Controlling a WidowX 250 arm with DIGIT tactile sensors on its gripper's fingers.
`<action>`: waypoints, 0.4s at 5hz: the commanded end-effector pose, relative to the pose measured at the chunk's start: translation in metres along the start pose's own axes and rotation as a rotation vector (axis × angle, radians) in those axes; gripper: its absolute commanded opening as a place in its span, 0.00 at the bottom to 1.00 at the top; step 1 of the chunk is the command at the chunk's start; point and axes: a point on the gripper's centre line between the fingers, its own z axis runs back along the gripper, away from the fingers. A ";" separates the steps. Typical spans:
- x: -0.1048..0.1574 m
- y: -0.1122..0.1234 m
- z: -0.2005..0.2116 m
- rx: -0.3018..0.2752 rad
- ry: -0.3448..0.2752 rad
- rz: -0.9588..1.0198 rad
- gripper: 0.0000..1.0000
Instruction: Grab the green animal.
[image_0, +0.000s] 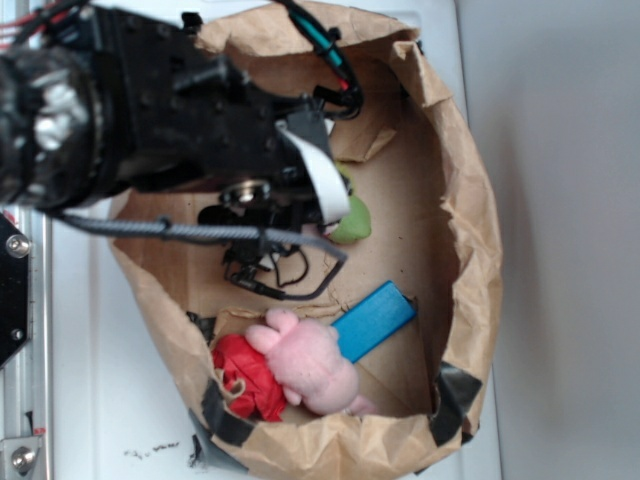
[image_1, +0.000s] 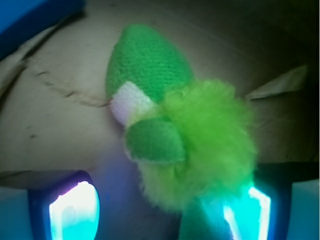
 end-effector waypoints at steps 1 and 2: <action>-0.020 -0.030 0.037 0.038 -0.069 -0.066 1.00; -0.017 -0.023 0.036 0.022 -0.061 -0.047 1.00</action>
